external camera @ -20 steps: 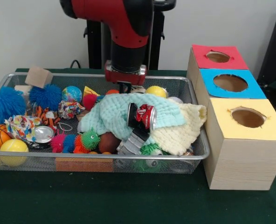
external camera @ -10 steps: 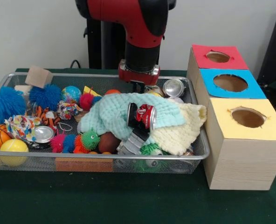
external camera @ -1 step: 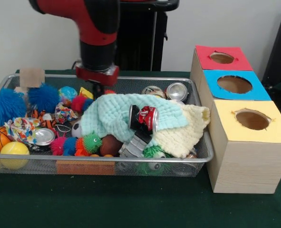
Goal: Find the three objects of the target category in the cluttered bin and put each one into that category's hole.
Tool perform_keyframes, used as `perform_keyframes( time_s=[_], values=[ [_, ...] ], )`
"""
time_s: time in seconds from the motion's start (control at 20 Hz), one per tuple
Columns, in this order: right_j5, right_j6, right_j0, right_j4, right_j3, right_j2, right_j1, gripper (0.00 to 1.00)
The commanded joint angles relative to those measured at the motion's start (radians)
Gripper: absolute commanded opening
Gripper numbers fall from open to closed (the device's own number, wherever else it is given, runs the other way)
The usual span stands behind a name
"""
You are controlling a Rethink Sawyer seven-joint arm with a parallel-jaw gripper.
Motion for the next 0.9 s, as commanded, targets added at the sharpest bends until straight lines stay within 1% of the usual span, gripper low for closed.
perform_keyframes(
  time_s=[0.05,0.3,0.6,0.75,0.9],
  values=[
    [0.136,-0.259,-0.168,-0.156,-0.178,0.114,0.028,0.0],
    [0.21,-0.332,-0.253,-0.238,-0.266,0.185,0.047,0.0],
    [0.252,-0.366,-0.326,-0.321,-0.336,0.249,0.057,0.0],
    [0.283,-0.381,-0.345,-0.355,-0.372,0.279,0.063,0.0],
    [0.297,-0.381,-0.363,-0.378,-0.384,0.303,0.064,0.0]
  ],
)
